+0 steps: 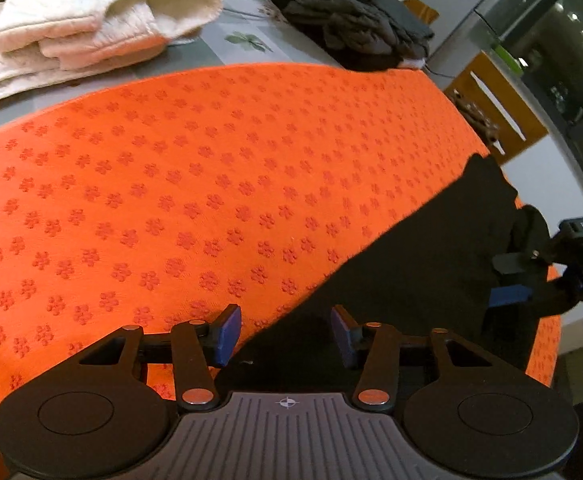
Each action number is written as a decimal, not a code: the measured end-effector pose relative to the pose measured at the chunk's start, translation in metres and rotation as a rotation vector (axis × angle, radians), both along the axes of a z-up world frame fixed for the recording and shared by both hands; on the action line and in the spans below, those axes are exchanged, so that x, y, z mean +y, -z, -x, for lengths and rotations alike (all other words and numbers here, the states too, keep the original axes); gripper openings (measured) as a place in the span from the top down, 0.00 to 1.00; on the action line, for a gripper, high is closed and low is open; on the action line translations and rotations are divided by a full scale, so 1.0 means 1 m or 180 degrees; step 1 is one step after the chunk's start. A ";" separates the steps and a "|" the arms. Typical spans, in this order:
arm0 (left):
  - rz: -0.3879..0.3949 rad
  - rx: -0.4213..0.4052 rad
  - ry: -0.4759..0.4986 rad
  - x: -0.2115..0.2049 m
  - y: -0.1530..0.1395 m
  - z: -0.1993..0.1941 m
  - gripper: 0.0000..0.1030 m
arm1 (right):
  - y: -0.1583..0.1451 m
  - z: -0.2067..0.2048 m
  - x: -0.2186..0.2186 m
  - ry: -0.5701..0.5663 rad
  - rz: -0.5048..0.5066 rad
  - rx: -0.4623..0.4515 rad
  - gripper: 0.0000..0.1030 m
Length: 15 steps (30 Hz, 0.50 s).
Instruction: Fold clothes
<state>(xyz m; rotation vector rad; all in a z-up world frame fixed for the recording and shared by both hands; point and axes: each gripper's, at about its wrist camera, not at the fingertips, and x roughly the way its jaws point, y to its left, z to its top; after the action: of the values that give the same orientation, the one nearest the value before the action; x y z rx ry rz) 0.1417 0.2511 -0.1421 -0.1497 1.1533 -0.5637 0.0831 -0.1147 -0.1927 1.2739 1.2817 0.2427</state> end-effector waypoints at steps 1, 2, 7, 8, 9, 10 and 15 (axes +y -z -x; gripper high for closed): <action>0.0014 -0.0009 0.0024 -0.001 0.000 0.000 0.58 | 0.000 -0.001 0.000 -0.0002 0.0026 -0.0011 0.62; 0.0028 -0.0019 0.0049 -0.002 0.000 0.001 0.61 | 0.000 -0.001 0.000 -0.0005 0.0052 -0.0022 0.65; -0.0068 -0.0173 0.0175 -0.013 0.000 0.008 0.96 | 0.000 -0.004 0.001 -0.0031 0.0145 -0.0106 0.95; -0.0060 -0.0230 0.0158 -0.013 -0.002 0.011 0.96 | -0.001 -0.004 0.000 -0.0042 0.0145 -0.0138 0.96; -0.0022 -0.0287 0.0095 -0.011 -0.005 0.015 0.97 | -0.003 -0.004 0.000 -0.0059 0.0148 -0.0177 0.97; 0.0015 -0.0341 0.0031 -0.009 -0.009 0.018 0.97 | -0.006 -0.003 -0.001 -0.0086 0.0155 -0.0228 0.97; 0.0226 -0.0502 -0.0205 -0.001 -0.034 0.038 0.97 | -0.027 0.008 -0.006 -0.0346 0.0237 -0.0476 0.97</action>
<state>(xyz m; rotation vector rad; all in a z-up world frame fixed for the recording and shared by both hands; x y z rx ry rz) 0.1034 0.2501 -0.1081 -0.1993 0.9728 -0.5498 0.0751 -0.1208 -0.1660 1.1034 1.2215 0.3578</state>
